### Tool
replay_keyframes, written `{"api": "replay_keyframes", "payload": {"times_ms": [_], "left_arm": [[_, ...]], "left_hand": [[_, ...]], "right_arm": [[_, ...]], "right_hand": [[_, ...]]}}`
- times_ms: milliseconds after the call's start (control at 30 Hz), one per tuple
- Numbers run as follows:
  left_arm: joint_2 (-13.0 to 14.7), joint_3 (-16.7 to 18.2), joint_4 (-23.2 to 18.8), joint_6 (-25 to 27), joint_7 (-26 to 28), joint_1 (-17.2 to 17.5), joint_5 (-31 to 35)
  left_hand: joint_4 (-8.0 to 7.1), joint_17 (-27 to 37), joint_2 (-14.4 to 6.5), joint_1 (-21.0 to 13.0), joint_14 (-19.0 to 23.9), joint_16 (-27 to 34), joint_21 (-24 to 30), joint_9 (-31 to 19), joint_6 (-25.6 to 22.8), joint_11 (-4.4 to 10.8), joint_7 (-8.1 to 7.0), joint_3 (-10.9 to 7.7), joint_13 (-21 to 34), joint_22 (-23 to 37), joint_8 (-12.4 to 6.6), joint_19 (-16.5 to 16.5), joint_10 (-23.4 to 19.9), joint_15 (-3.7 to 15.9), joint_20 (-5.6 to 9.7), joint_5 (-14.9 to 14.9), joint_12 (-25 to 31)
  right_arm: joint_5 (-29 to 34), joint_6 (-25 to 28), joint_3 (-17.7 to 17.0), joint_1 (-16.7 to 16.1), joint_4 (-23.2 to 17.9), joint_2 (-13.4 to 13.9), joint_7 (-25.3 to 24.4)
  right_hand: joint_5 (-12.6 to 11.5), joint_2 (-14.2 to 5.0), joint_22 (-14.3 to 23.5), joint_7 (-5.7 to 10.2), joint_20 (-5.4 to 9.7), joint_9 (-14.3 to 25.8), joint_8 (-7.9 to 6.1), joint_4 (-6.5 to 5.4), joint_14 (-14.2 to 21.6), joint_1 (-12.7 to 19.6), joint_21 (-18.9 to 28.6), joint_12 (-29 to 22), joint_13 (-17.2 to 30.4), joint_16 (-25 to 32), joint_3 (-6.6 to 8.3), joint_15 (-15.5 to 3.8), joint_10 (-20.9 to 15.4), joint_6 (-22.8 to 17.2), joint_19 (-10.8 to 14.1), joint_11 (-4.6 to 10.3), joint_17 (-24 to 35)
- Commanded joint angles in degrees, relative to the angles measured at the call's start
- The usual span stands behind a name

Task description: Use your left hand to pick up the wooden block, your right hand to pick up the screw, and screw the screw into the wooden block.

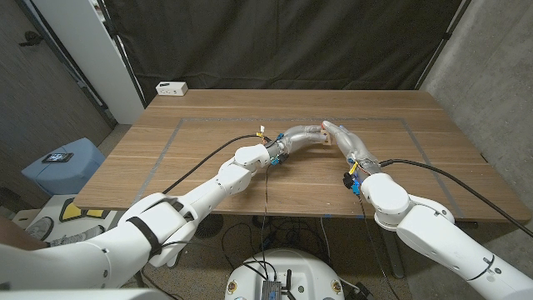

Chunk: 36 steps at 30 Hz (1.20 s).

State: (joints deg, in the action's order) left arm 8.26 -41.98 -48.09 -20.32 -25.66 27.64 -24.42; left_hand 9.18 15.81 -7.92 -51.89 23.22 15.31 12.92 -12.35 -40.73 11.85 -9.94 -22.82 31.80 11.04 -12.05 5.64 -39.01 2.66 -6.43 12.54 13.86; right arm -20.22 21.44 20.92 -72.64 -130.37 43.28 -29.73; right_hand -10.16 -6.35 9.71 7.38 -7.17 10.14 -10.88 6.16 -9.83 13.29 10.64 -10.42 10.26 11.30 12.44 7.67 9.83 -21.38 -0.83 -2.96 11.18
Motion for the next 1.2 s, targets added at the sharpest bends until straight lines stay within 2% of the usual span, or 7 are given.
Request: {"api": "replay_keyframes", "payload": {"times_ms": [33, 333, 867, 1200], "left_arm": [[-0.31, 0.04, 0.66, -0.16, -0.24, -0.15, -0.04], [-0.34, 0.12, 0.78, -0.18, -0.12, -0.09, -0.06], [-0.63, -0.01, 1.58, -0.33, -0.26, -0.67, 0.29], [0.07, -0.4, 0.12, -0.03, 0.59, -0.63, 1.24]], "left_hand": [[-0.34, 0.24, -0.5, -0.26, 0.41, 0.36, 0.4, -0.22, -0.46, 0.05, -0.19, -0.19, 0.03, 0.18, -0.44, 0.28, -0.52, 3.83, -0.17, 0.18, 0.33], [-0.35, 0.22, -0.53, -0.25, 0.44, 0.35, 0.4, -0.22, -0.47, 0.08, -0.13, -0.25, 0.02, 0.18, -0.45, 0.28, -0.52, 3.84, -0.17, 0.19, 0.34], [-0.4, 0.23, -0.54, -0.17, 0.45, 0.36, 0.39, -0.22, -0.45, 0.09, -0.14, -0.23, 0.01, 0.18, -0.44, 0.27, -0.56, 3.78, -0.19, 0.18, 0.36], [-0.34, 0.2, -0.49, -0.21, 0.46, 0.34, 0.38, -0.22, -0.44, 0.11, -0.22, -0.26, 0.0, 0.18, -0.43, 0.25, -0.55, 3.81, -0.17, 0.19, 0.37]], "right_arm": [[0.94, 1.16, 0.2, -0.03, -1.27, 0.55, -0.33], [1.3, 1.58, 0.18, 0.01, -1.49, 0.67, -0.37], [1.1, 2.42, -2.74, -1.9, -2.14, 1.12, -1.93], [0.78, 1.49, -3.33, -1.22, -0.4, 1.34, -0.65]], "right_hand": [[-0.02, -0.06, 0.15, 0.29, -0.29, 0.15, 0.25, 0.07, -7.91, -0.14, 0.3, -0.51, 0.16, 0.15, 0.54, -0.6, 3.95, -0.52, -0.33, 0.54, 0.12], [-0.01, -0.08, 0.15, 0.28, -0.24, 0.16, 0.21, 0.13, -7.92, -0.14, 0.3, -0.52, 0.16, 0.16, 0.6, -0.6, 3.94, -0.63, -0.34, 0.53, 0.11], [0.0, -0.04, 0.15, 0.09, -0.29, 0.17, 0.27, 0.22, -7.89, -0.17, 0.31, -0.55, 0.16, 0.18, 0.65, -0.49, 3.9, -0.52, -0.34, 0.33, 0.09], [0.02, 0.04, 0.14, 0.49, -0.28, 0.17, 0.98, 0.29, -8.01, -0.27, 0.29, -0.45, 0.16, 0.14, 0.68, -0.19, 4.16, 1.7, -0.42, 0.13, 0.09]]}}
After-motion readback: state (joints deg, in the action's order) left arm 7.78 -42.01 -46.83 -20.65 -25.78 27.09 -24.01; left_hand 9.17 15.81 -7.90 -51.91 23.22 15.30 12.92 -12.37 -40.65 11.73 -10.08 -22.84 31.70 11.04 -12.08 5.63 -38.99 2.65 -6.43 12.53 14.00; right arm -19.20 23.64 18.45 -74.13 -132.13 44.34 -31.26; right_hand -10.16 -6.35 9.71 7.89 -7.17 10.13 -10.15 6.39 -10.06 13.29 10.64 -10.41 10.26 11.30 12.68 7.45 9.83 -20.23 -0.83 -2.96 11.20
